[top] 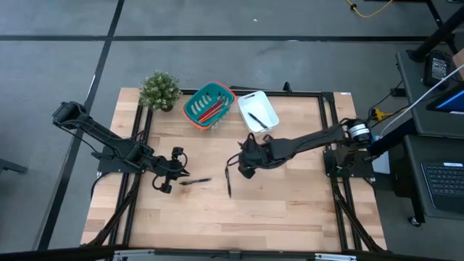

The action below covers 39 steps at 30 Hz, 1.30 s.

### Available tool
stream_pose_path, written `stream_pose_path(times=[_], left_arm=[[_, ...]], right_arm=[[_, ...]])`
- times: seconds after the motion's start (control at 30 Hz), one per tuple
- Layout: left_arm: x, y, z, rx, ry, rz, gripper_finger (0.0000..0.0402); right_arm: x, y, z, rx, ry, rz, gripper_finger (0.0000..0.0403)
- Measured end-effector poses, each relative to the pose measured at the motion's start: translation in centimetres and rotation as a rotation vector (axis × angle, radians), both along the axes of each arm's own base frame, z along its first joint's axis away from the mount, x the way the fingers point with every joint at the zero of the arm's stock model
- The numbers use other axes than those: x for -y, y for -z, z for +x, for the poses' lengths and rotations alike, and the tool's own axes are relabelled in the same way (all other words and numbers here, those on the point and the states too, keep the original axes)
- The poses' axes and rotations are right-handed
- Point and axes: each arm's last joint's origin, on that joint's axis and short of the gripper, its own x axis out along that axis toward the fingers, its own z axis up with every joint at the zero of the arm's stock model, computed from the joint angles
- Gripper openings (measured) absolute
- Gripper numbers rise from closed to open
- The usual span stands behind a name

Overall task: Sort pens & pencils
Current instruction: Put the black pen into the white bin

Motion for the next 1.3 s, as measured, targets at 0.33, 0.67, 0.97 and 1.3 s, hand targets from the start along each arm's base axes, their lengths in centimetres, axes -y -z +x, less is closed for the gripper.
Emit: stream_pose_path(times=[0.33,0.67,0.97,1.3], left_arm=[[0.0,0.0,0.0,-0.001,0.0,0.0,0.0014],[0.0,0.0,0.0,-0.001,0.0,0.001,0.0014],[0.0,0.0,0.0,-0.004,0.0,0.002,0.0014],[0.0,0.0,0.0,0.003,-0.001,-0.001,0.0014]], right_arm=[[-1.1,-4.4,-2.1,0.149,0.043,-0.21,0.0027],[-0.6,-3.4,-3.5,0.155,0.141,-0.32,0.0027],[0.5,-1.5,-6.7,0.37,0.201,-0.321,0.0027],[4.1,0.1,-8.5,0.46,0.221,-0.365,0.0027]])
